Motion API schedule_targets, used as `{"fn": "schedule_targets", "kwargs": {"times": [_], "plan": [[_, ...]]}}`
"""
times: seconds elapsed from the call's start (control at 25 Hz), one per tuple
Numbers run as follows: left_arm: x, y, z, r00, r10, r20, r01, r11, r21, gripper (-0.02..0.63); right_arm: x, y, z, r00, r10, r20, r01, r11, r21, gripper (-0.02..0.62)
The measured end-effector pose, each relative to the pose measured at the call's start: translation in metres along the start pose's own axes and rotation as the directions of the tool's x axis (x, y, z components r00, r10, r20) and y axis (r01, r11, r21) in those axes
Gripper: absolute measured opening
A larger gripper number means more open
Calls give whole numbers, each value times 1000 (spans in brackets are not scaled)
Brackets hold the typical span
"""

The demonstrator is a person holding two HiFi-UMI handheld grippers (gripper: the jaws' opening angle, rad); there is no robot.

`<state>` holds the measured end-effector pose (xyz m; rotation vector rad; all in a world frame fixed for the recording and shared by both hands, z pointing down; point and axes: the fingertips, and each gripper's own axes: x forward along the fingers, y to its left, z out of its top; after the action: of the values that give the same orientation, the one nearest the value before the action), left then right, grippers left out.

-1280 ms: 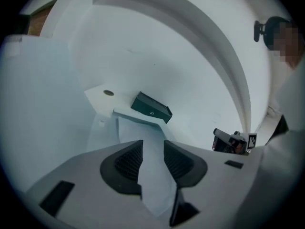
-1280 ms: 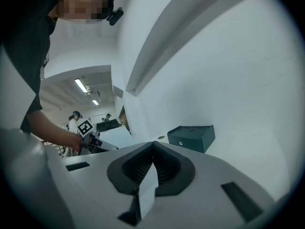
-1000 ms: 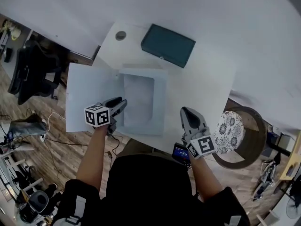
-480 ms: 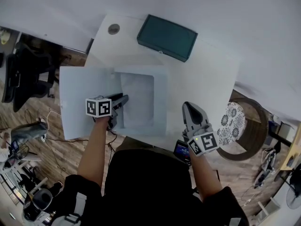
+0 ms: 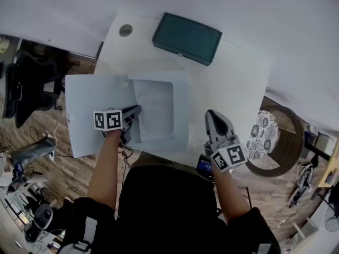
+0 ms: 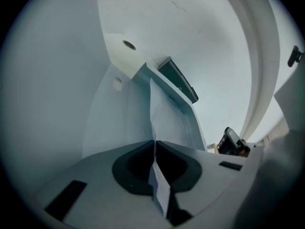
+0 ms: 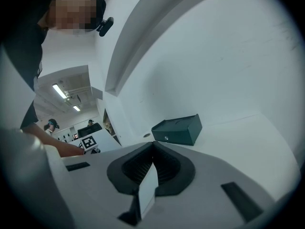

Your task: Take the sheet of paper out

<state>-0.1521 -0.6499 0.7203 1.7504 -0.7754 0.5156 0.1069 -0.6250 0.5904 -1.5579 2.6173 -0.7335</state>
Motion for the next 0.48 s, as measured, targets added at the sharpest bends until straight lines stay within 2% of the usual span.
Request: {"fn": "schedule_targets", "kwargs": {"times": [0.2,0.48], "plan": [[-25,0,4,1000,13,1,-13,1000,1,6,0,3,1,1000,19,9,-19,1000,12,11],[-67,5,14,995,96,-4,-96,994,50,6,-2,9,5,998,46,33,-47,998,30,11]]}}
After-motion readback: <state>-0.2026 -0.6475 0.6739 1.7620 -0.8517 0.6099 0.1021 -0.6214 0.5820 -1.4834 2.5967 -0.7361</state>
